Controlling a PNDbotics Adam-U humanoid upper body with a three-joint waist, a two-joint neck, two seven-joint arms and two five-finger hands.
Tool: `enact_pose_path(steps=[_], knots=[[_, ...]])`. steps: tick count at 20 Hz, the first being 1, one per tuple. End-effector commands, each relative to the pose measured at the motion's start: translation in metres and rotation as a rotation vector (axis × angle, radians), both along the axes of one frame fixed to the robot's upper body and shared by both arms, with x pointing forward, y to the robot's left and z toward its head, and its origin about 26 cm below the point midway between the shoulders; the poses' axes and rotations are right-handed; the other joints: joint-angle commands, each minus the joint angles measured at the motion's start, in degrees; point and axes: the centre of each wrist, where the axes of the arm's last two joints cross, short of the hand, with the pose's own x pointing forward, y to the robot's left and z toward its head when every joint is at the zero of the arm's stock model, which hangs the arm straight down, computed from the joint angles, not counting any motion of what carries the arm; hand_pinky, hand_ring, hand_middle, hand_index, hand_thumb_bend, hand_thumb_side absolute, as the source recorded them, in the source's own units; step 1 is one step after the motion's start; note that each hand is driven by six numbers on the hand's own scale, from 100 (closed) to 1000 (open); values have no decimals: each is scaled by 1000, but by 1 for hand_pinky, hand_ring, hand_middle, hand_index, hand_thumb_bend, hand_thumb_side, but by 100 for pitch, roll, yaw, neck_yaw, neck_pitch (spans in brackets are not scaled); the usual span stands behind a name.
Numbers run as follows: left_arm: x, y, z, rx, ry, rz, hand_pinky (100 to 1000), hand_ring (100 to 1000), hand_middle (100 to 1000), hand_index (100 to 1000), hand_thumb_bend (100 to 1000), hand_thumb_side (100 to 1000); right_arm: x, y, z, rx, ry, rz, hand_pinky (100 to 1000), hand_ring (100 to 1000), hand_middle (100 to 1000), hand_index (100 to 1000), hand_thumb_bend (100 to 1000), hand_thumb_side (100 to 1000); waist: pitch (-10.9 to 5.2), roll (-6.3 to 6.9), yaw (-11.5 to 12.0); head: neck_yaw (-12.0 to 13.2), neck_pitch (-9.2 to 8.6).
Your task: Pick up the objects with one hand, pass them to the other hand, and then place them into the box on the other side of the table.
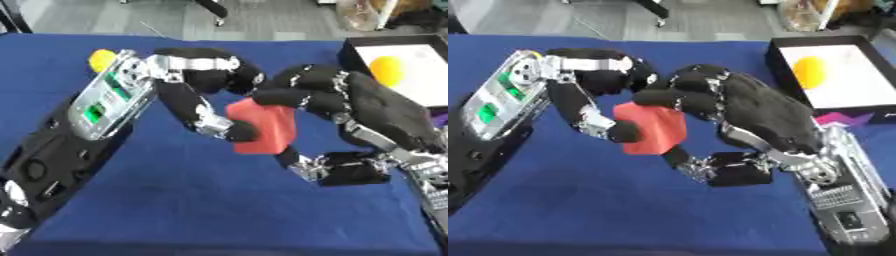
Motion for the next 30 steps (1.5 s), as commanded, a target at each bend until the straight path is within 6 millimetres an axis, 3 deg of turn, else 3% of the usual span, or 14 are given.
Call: enact_pose_path(steps=[1,4,8,13,18,19,22,30], knots=[[-3,-1,10,-10,-40,-10,851,639,587,740,506,521,2,-6,9,71,-23,-45,768,687,424,780,100,100,-101,2,3,-22,-14],[0,6,10,-25,-47,29,858,734,690,815,711,672,2,-6,8,112,-19,-46,772,687,420,777,100,100,-104,-3,13,-28,-14],[10,23,5,-42,-36,114,882,808,790,872,888,803,1,-7,7,145,-18,-42,775,689,418,777,100,100,-114,-8,23,-42,-14],[27,58,-8,-101,-3,285,893,838,838,884,907,875,5,-16,13,206,-1,-53,774,685,412,772,100,100,-119,-20,48,-106,-14],[32,96,-23,-228,12,436,886,831,830,874,845,902,12,-42,25,270,12,-136,774,684,410,771,100,100,-113,-45,127,-263,-14],[32,106,-26,-247,10,473,863,802,799,852,685,897,15,-50,26,282,22,-168,774,680,405,767,100,100,-108,-50,154,-316,-14],[27,135,-42,-289,11,603,841,773,765,826,557,881,32,-81,27,322,58,-306,773,675,404,768,100,100,-95,-47,252,-555,-14],[-12,181,-80,-445,2,905,821,744,736,791,450,848,68,-164,36,460,130,-680,780,683,436,791,100,100,-54,-7,480,-1470,-14]])
